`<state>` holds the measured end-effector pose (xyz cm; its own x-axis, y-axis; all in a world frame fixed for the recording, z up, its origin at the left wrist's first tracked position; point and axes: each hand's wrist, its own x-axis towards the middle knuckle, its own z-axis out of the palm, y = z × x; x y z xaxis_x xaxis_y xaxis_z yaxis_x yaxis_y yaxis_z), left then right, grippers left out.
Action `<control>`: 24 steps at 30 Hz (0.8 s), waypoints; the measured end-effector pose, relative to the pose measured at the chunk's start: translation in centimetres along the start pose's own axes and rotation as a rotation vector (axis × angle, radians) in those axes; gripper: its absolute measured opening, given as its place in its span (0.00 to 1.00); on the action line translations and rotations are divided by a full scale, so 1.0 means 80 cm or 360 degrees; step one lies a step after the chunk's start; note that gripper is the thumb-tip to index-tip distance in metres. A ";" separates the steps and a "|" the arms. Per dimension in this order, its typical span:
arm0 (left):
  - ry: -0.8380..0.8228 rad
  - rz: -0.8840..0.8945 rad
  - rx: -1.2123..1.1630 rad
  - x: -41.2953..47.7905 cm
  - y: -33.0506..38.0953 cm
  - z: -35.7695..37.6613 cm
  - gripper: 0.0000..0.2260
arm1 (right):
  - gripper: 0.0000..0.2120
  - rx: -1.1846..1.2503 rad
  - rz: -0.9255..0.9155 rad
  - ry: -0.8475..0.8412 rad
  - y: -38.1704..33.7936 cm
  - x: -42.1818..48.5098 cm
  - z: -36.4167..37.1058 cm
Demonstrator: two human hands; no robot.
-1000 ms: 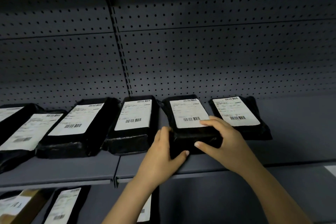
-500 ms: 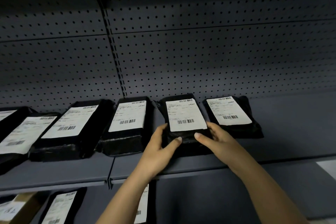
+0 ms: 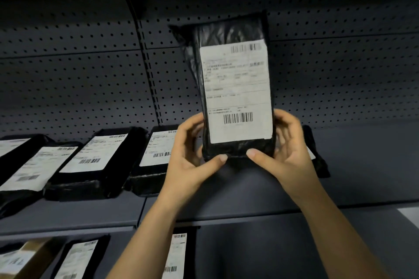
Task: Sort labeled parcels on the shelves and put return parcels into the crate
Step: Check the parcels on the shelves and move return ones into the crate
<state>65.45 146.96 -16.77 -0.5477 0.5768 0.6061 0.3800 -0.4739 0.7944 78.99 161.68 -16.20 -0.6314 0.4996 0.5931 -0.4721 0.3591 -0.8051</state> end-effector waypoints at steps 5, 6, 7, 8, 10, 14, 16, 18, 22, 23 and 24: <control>-0.0096 0.0133 -0.0046 0.007 0.018 -0.004 0.34 | 0.37 -0.0003 -0.0118 -0.0049 -0.016 0.000 0.002; -0.0101 0.0138 -0.0057 0.006 0.021 -0.003 0.33 | 0.37 -0.0004 -0.0130 -0.0053 -0.019 -0.001 0.002; -0.0103 0.0142 -0.0072 0.006 0.022 -0.003 0.33 | 0.37 -0.0006 -0.0138 -0.0052 -0.020 -0.001 0.003; -0.0105 0.0146 -0.0086 0.005 0.024 -0.003 0.33 | 0.37 -0.0004 -0.0140 -0.0051 -0.021 -0.002 0.003; -0.0107 0.0146 -0.0103 0.004 0.026 -0.003 0.33 | 0.37 0.0002 -0.0141 -0.0055 -0.023 -0.003 0.003; -0.0130 0.0149 -0.0127 0.002 0.028 -0.003 0.33 | 0.37 0.0013 -0.0138 -0.0065 -0.025 -0.006 0.004; -0.0127 0.0142 -0.0140 0.001 0.029 -0.003 0.33 | 0.37 0.0023 -0.0133 -0.0061 -0.025 -0.007 0.004; -0.0123 0.0131 -0.0143 0.001 0.029 -0.002 0.33 | 0.37 0.0033 -0.0127 -0.0062 -0.026 -0.008 0.003; -0.0121 0.0076 -0.0110 -0.001 0.028 -0.001 0.34 | 0.37 0.0036 -0.0062 -0.0041 -0.023 -0.007 0.003; -0.0107 0.0051 -0.0092 -0.002 0.028 -0.001 0.34 | 0.37 0.0037 -0.0031 -0.0029 -0.022 -0.007 0.003; -0.0089 0.0025 -0.0069 -0.003 0.027 0.000 0.33 | 0.37 0.0036 0.0010 -0.0017 -0.021 -0.007 0.003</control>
<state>66.38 145.81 -15.17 -0.4990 0.6047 0.6207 0.3551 -0.5107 0.7830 79.99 160.63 -15.21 -0.6406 0.4934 0.5884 -0.4818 0.3384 -0.8083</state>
